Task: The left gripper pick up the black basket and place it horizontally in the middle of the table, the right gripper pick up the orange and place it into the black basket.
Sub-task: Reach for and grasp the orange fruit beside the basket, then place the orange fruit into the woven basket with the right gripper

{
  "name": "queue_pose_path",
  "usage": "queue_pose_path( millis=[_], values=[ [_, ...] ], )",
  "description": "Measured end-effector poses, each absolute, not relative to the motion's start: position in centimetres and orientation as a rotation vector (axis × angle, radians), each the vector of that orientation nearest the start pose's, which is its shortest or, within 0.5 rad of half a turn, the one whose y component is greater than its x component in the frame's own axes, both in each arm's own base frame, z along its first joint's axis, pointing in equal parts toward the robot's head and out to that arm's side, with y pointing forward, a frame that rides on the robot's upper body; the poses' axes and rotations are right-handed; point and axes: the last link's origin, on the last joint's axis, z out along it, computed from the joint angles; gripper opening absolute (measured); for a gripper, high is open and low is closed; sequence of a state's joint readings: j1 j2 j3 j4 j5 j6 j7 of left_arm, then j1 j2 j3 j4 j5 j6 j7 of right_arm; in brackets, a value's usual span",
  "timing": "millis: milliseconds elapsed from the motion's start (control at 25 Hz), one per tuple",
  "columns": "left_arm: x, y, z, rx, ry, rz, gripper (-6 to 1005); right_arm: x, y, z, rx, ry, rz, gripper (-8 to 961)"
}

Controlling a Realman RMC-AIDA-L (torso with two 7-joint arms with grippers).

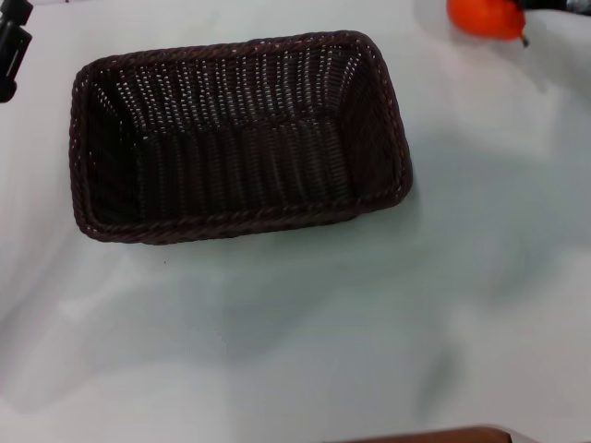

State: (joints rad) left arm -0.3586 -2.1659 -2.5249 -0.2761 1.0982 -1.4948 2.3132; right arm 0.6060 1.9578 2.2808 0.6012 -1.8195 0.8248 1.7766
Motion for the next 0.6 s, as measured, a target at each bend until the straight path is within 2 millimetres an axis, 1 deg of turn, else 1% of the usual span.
queue_pose_path(
  millis=[80, 160, 200, 280, 360, 440, 520, 600],
  values=[
    [-30.2, 30.0, 1.0, -1.707, -0.631, -1.233, 578, 29.4, 42.6, 7.0, 1.499, 3.001, 1.468, 180],
    [-30.3, 30.0, 1.0, -1.706, -0.633, -1.232, 579, 28.1, 41.9, 7.4, 1.495, 3.176, 1.46, 163],
    [-30.3, 30.0, 0.9, -1.706, -0.633, -1.233, 579, 27.3, 41.5, 7.4, 1.471, 3.268, 1.43, 154],
    [-30.3, 30.0, 0.9, -1.706, -0.638, -1.23, 579, 25.5, 40.7, 7.1, 1.371, 3.469, 1.311, 122],
    [-30.3, 30.1, 0.8, -1.708, -0.641, -1.226, 579, 23.6, 40.0, 6.3, 1.247, 3.625, 1.145, 102],
    [-30.3, 30.1, 0.8, -1.711, -0.642, -1.225, 578, 21.6, 39.3, 4.7, 1.102, 3.751, 0.943, 95],
    [-30.2, 30.2, 0.8, -1.711, -0.642, -1.225, 578, 20.0, 38.7, 2.9, 0.972, 3.82, 0.766, 87],
    [-30.3, 30.2, 0.8, -1.708, -0.645, -1.224, 578, 18.6, 38.0, 0.9, 0.845, 3.848, 0.616, 80]
  ],
)
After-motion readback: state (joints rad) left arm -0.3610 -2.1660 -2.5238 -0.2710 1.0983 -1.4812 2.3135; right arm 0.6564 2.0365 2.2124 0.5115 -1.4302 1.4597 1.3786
